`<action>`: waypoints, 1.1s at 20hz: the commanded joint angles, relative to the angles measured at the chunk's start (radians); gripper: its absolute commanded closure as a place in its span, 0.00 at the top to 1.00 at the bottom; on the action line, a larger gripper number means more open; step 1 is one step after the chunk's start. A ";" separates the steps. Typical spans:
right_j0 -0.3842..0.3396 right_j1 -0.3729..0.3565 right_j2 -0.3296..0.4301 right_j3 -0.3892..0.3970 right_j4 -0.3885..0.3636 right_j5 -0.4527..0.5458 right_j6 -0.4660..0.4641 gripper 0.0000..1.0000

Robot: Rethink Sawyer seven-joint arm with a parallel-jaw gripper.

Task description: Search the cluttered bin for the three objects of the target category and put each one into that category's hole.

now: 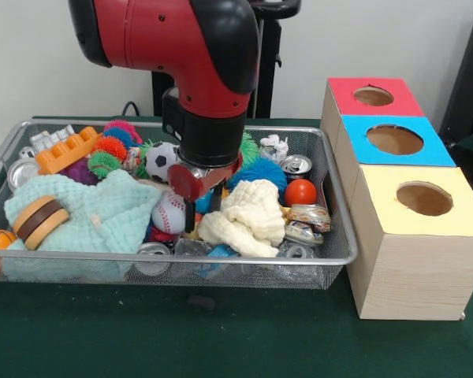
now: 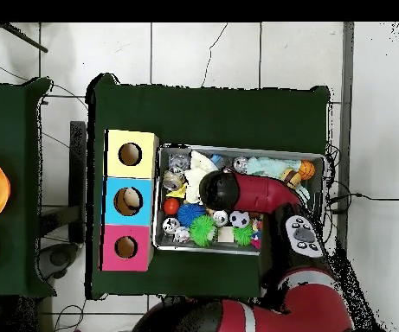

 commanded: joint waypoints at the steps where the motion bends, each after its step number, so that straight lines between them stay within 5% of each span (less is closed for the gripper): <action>1: -0.020 -0.124 0.036 0.095 0.042 0.205 0.145 1.00; 10: 0.007 0.000 0.067 -0.025 0.039 0.146 0.183 1.00; 22: -0.008 0.073 0.094 -0.039 0.041 0.016 0.203 1.00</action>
